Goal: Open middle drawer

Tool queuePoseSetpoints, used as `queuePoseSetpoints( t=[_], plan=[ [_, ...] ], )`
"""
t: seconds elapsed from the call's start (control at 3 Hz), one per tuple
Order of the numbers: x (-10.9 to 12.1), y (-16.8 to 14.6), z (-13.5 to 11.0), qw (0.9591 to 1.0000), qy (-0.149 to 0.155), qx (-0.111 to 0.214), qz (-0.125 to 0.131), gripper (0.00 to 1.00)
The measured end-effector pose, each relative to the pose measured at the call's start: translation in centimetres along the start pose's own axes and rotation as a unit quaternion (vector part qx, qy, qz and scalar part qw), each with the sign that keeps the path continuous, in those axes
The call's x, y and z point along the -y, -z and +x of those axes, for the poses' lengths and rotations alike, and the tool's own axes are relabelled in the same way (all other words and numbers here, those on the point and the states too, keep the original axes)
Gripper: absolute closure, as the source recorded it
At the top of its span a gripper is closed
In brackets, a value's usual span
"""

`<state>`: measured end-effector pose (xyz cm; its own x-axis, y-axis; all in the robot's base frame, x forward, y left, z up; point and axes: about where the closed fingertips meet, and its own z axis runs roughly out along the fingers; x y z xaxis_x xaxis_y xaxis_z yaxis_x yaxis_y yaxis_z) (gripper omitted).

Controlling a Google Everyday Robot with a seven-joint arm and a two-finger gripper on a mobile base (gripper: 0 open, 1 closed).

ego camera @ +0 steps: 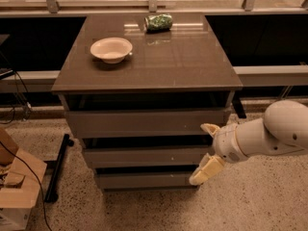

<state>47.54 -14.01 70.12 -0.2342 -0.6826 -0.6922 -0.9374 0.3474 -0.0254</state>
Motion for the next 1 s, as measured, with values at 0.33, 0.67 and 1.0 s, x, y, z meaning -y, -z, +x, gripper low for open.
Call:
queuePoseSetpoints(
  t=[0.33,0.67,1.0],
  plan=[
    [0.5,-3.0,1.6,0.9999,-0.002,-0.002,0.016,0.00],
    [1.6,-6.0,3.7,0.9992,-0.012,0.008,0.037,0.00],
    [3.6,-9.0,6.1,0.9984,-0.026,0.014,0.048,0.00]
  ],
)
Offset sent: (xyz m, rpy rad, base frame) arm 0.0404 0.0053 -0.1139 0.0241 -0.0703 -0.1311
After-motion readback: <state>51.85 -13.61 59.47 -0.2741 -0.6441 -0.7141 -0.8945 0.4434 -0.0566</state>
